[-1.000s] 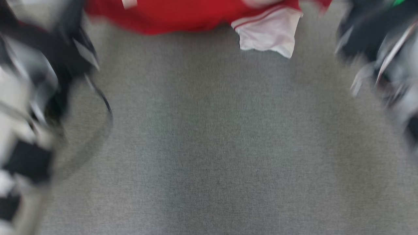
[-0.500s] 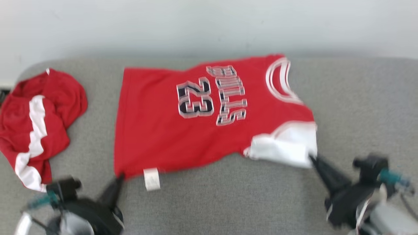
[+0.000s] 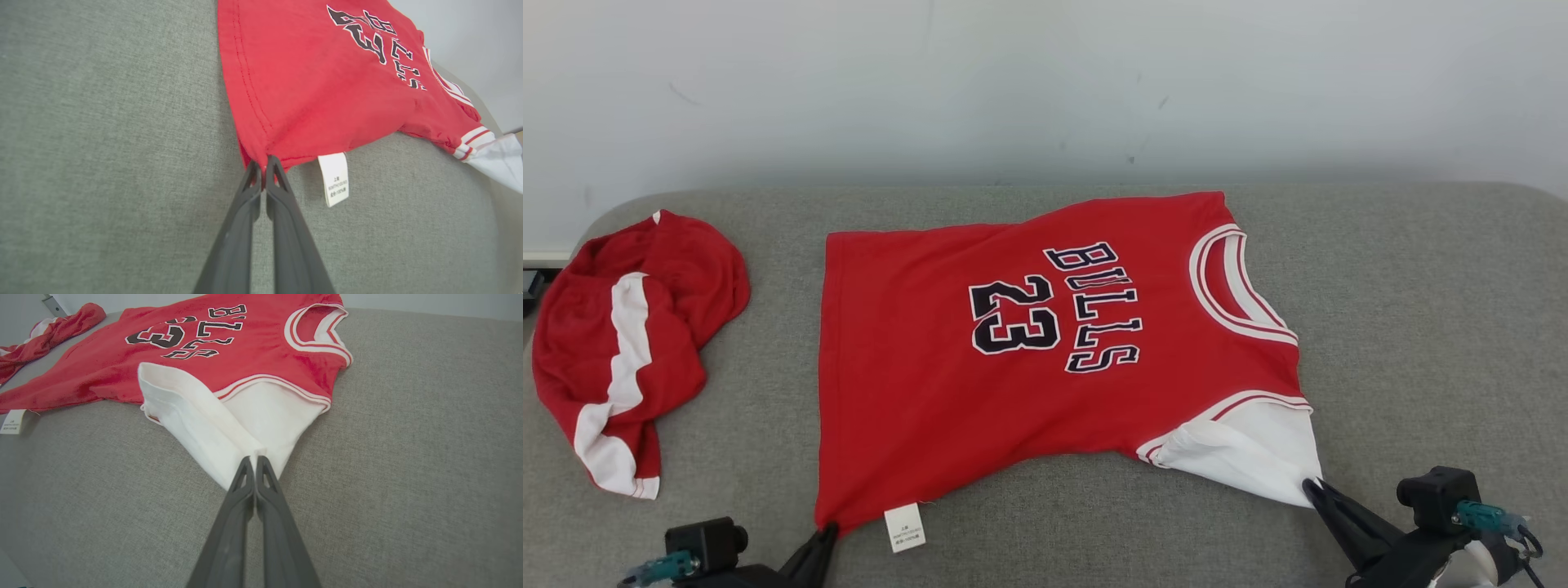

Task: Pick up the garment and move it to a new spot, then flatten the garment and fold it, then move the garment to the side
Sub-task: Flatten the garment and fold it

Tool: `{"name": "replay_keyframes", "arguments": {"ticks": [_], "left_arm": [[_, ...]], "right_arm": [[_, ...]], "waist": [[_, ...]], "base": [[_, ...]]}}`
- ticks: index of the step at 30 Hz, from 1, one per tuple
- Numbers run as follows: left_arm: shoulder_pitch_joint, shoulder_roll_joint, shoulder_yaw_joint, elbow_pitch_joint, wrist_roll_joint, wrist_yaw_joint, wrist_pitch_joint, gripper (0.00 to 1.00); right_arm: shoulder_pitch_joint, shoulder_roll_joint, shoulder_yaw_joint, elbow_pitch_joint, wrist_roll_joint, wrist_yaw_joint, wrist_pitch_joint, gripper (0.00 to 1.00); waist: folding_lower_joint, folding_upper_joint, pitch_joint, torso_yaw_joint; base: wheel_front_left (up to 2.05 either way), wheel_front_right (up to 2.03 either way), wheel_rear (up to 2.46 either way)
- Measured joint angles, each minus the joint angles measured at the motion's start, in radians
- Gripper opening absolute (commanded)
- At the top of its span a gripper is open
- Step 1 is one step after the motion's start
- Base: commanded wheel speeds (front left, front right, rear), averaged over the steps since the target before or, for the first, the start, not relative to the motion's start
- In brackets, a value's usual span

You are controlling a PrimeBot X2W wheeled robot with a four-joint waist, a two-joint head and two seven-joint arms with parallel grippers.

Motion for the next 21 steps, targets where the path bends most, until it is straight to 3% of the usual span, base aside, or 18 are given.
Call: {"name": "replay_keyframes", "arguments": {"ticks": [6,13,14,15,17,21], "left_arm": [[-0.039,0.031,0.013,0.033,0.040,0.024,-0.007,0.00],[-0.046,0.008,0.003,0.040,0.038,0.025,-0.011,0.00],[-0.046,0.003,0.001,0.041,0.038,0.025,-0.011,0.00],[-0.047,-0.002,-0.003,0.044,0.038,0.024,-0.012,0.00],[-0.049,-0.009,-0.007,0.050,0.038,0.024,-0.014,0.00],[-0.050,-0.009,-0.007,0.064,0.038,0.024,-0.019,0.00]], "right_arm": [[-0.007,-0.029,-0.004,0.034,-0.031,0.000,-0.004,0.00],[-0.051,-0.026,-0.009,0.050,-0.026,0.000,-0.008,0.00],[-0.048,-0.018,-0.005,0.055,-0.016,0.000,-0.007,0.11],[-0.044,-0.009,-0.004,0.059,0.000,0.000,-0.002,0.29],[-0.041,0.002,-0.005,0.058,0.040,0.000,-0.001,1.00],[-0.041,-0.005,-0.035,-0.005,0.135,0.000,-0.006,1.00]], "waist": [[0.0000,0.0000,0.005,0.011],[0.0001,0.0002,0.024,0.012],[0.0000,0.0002,0.026,0.012],[0.0000,0.0002,0.029,0.012],[0.0001,0.0002,0.031,0.011],[0.0000,0.0002,0.032,0.009]], "base": [[0.00,0.00,0.00],[0.00,0.00,0.00],[0.00,0.00,0.00],[0.00,0.00,0.00],[0.00,0.00,0.00],[0.00,0.00,0.00]]}}
